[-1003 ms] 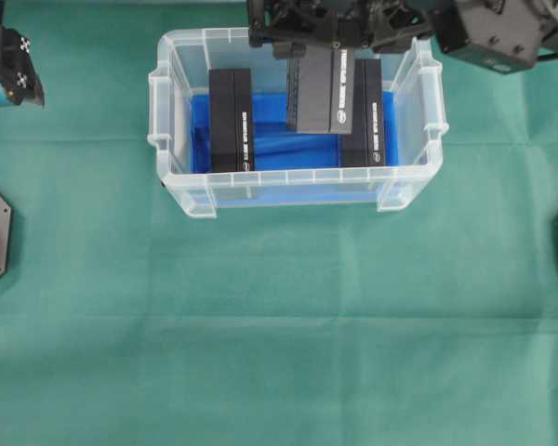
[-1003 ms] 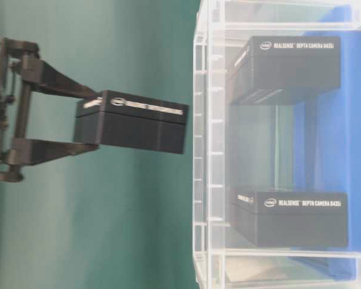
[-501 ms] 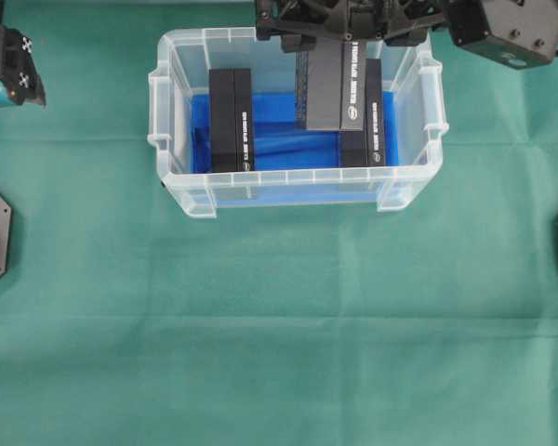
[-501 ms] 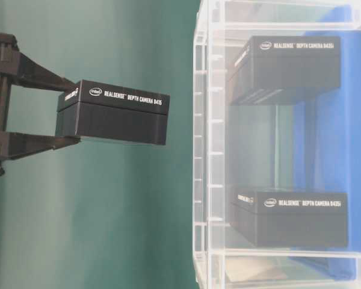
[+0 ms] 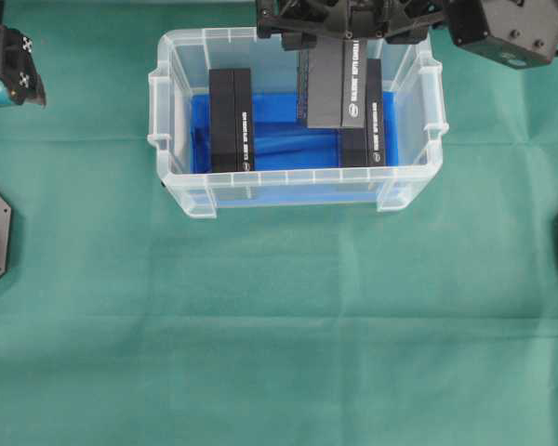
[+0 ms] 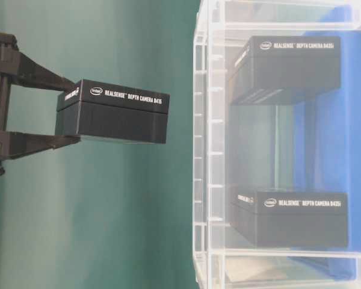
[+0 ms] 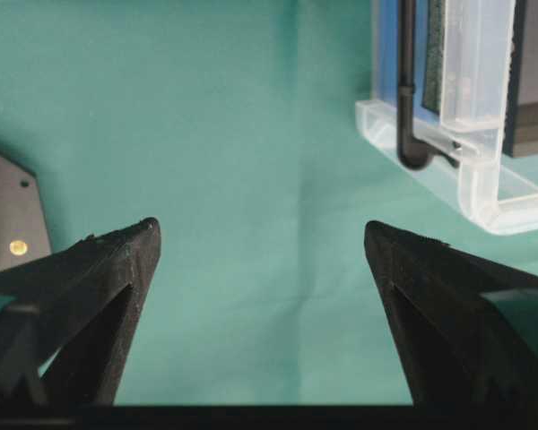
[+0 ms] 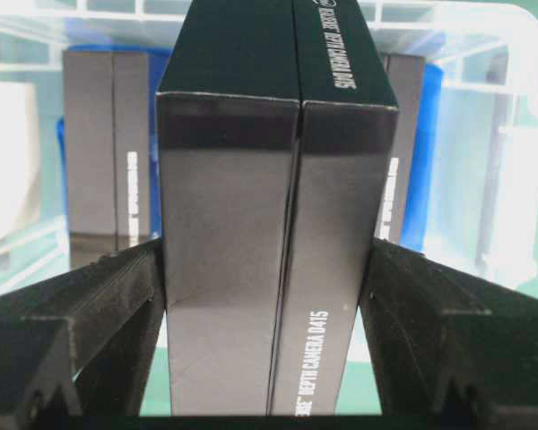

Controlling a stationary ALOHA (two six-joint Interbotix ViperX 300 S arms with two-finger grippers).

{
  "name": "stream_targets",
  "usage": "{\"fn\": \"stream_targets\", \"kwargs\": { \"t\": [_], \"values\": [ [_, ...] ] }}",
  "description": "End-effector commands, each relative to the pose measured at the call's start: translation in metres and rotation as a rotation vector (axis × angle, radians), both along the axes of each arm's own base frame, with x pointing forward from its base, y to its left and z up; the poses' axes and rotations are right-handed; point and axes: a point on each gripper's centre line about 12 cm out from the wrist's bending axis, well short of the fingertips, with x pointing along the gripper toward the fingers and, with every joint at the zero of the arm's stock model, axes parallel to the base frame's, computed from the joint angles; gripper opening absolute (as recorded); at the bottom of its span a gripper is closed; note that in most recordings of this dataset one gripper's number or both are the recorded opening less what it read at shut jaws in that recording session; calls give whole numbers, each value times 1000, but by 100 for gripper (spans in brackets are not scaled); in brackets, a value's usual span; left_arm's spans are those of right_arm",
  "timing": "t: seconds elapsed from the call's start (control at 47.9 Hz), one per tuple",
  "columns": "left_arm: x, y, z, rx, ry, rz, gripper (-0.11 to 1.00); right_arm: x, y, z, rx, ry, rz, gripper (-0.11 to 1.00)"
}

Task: Take out the box from the case.
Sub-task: 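Lift the middle black box up out of the bin with the right gripper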

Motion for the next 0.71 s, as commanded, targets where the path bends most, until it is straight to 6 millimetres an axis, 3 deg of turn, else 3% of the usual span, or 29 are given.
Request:
{"fn": "stream_targets", "kwargs": {
  "t": [0.0, 0.689],
  "values": [
    [1, 0, 5, 11, -17, -1, 96, -14, 2, 29, -23, -74, 1, 68],
    [-1, 0, 5, 12, -15, -4, 96, -14, 1, 29, -33, -73, -3, 68]
  ]
}}
